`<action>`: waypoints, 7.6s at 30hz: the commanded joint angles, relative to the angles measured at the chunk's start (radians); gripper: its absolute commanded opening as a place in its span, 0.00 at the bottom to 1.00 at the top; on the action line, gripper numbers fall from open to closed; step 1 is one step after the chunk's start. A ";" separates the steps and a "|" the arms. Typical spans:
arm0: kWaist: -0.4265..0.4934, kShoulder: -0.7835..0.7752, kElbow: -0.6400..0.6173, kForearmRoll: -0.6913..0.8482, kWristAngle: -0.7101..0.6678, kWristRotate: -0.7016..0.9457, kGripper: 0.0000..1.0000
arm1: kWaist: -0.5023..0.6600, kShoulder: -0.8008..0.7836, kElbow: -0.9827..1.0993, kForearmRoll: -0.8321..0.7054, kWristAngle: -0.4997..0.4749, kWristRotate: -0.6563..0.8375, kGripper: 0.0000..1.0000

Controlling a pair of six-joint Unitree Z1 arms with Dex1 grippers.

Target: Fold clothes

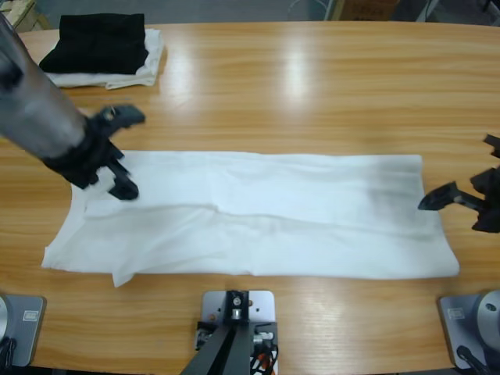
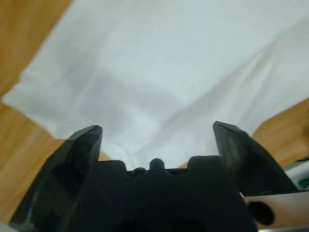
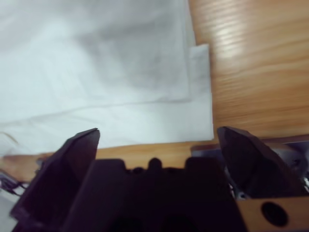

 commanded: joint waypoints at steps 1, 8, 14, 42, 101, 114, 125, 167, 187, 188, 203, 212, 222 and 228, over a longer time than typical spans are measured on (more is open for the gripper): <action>-0.024 0.075 0.080 -0.100 0.021 -0.034 0.91 | 0.135 -0.022 0.040 -0.094 -0.139 0.107 1.00; -0.052 0.091 0.161 -0.098 0.092 -0.104 0.97 | 0.309 0.177 -0.040 -0.133 -0.174 0.225 1.00; -0.067 0.072 0.196 -0.128 0.106 -0.134 0.90 | 0.355 0.256 -0.073 -0.186 -0.172 0.192 0.90; -0.097 -0.094 0.241 -0.268 -0.120 -0.077 0.00 | 0.277 0.289 -0.064 -0.320 -0.106 -0.087 0.00; -0.114 0.130 0.360 -0.415 -0.026 -0.291 0.00 | -0.215 0.590 -0.301 -0.331 0.006 -0.502 0.88; 0.040 0.139 0.258 -0.360 0.010 -0.223 0.00 | -0.388 0.258 0.042 -0.438 0.194 -0.369 1.00; 0.199 0.157 0.220 -0.320 0.017 -0.100 0.00 | -0.378 0.180 0.296 -0.677 0.208 -0.026 1.00; 0.202 0.113 0.188 -0.286 -0.104 -0.081 1.00 | -0.093 0.321 0.415 -0.951 0.261 0.140 0.00; 0.213 -0.030 0.185 -0.210 -0.075 -0.093 1.00 | -0.418 0.150 -0.247 -0.043 -0.362 -0.313 0.00; 0.213 -0.032 0.185 -0.210 -0.074 -0.093 1.00 | -0.436 0.146 -0.276 -0.014 -0.400 -0.339 0.00; 0.214 -0.072 0.218 -0.212 -0.074 -0.117 1.00 | 0.355 0.288 -0.841 0.468 -0.427 -0.126 0.00; 0.214 -0.104 0.247 -0.218 -0.073 -0.132 1.00 | 0.591 0.547 -1.067 0.492 -0.352 -0.092 0.00; 0.216 -0.132 0.297 -0.239 -0.073 -0.143 1.00 | 0.632 0.680 -1.229 0.525 -0.315 -0.091 0.00; 0.232 -0.142 0.325 -0.247 -0.069 -0.143 1.00 | 0.647 0.707 -1.256 0.540 -0.306 -0.090 0.00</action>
